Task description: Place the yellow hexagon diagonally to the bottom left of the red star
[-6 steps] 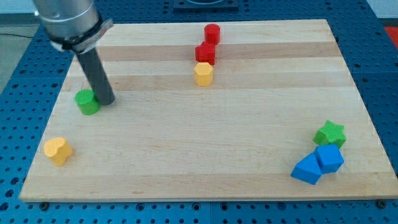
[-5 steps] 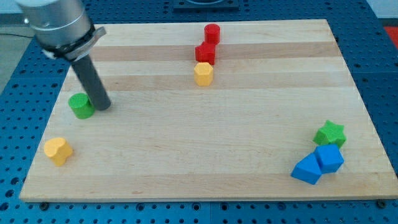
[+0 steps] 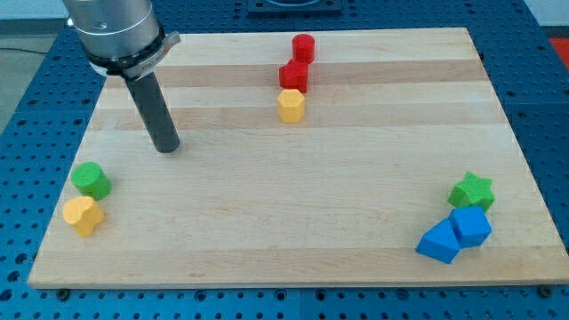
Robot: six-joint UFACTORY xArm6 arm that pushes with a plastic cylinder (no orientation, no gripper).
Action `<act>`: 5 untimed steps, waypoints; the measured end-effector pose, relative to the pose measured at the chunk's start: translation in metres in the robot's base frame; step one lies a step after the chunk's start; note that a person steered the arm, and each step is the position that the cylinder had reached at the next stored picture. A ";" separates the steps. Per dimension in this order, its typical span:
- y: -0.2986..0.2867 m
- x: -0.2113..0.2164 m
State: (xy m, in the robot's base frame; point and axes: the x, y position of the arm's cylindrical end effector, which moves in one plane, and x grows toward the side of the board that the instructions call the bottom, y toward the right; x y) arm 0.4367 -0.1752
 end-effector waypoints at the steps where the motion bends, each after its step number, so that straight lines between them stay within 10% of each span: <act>1: 0.109 0.000; 3: 0.250 -0.062; 5: 0.057 -0.064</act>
